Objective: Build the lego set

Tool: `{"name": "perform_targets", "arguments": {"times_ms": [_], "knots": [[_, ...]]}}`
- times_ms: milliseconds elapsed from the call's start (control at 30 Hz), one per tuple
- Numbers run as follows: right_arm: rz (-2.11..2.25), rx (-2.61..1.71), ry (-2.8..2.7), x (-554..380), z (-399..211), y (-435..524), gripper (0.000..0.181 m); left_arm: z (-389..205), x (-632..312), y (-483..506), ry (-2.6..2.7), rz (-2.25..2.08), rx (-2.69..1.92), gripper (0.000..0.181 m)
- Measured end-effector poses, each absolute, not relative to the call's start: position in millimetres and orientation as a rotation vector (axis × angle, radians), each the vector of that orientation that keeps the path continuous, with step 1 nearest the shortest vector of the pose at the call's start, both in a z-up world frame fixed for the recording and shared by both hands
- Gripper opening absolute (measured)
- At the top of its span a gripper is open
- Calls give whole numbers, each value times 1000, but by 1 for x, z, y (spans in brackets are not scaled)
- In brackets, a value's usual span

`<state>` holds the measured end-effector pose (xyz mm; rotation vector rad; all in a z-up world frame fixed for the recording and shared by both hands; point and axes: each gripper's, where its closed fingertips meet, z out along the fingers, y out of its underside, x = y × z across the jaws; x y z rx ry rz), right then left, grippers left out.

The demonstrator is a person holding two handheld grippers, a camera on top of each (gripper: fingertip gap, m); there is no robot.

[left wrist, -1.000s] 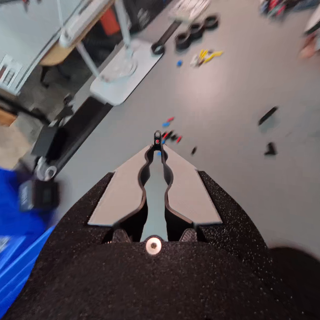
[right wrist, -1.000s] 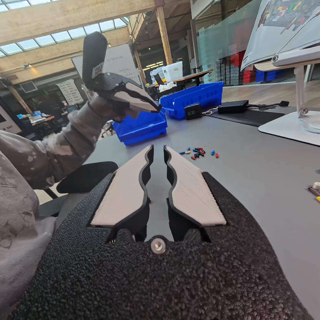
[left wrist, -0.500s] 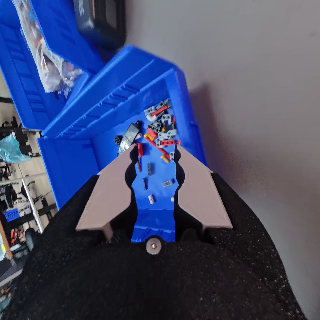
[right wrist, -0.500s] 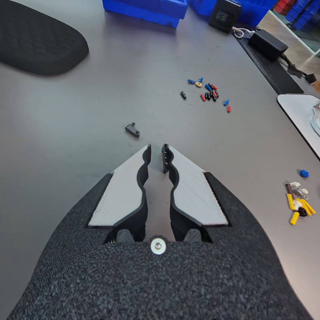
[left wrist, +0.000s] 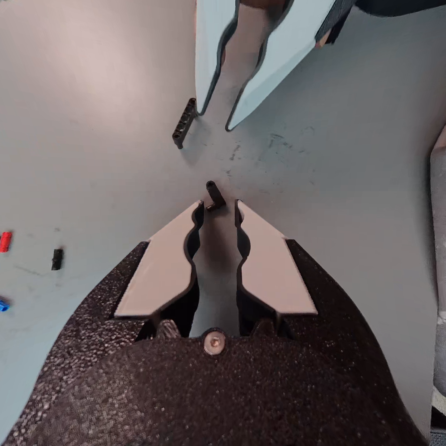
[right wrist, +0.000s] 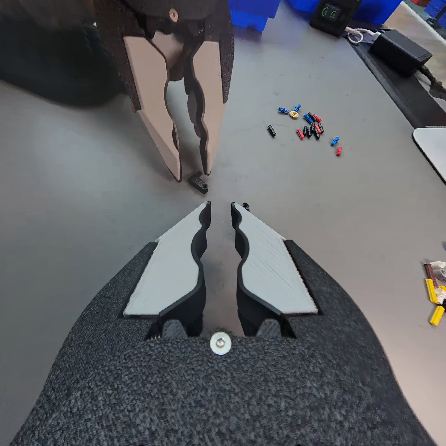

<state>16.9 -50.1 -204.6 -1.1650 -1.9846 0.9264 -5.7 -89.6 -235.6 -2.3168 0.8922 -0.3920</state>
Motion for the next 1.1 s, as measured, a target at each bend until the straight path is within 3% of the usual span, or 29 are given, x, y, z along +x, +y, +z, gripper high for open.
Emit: {"name": "perform_targets", "arguments": {"times_ms": [33,67,200,467,633,733,833,933,1100], "knots": [[936,-1167,-1976,17,-203,-49,16,-239,-5,-88,912,-365,-2311,21],[952,-1169,-1966,17,-201,-49,16,-238,-6,-87,925,-335,-2298,12],[1074,-1234,-1891,14,-190,-51,16,-232,-5,-75,923,-223,-2204,11],[1599,-1492,-1498,4,-147,-47,26,-158,0,-48,795,101,-1780,11],[1655,-1492,-1424,1,-141,-47,7,-147,9,-45,811,177,-1710,12],[1694,-1439,-1459,5,-136,-51,7,-141,14,-50,777,43,-1680,22],[1644,-1230,-1567,15,-126,-57,6,-132,17,-58,640,-362,-1693,32],[1560,-1094,-1673,24,-128,-65,6,-131,22,-69,562,-700,-1721,25],[1397,-983,-1822,26,-144,-79,7,-153,30,-74,683,-643,-1795,9]]}}
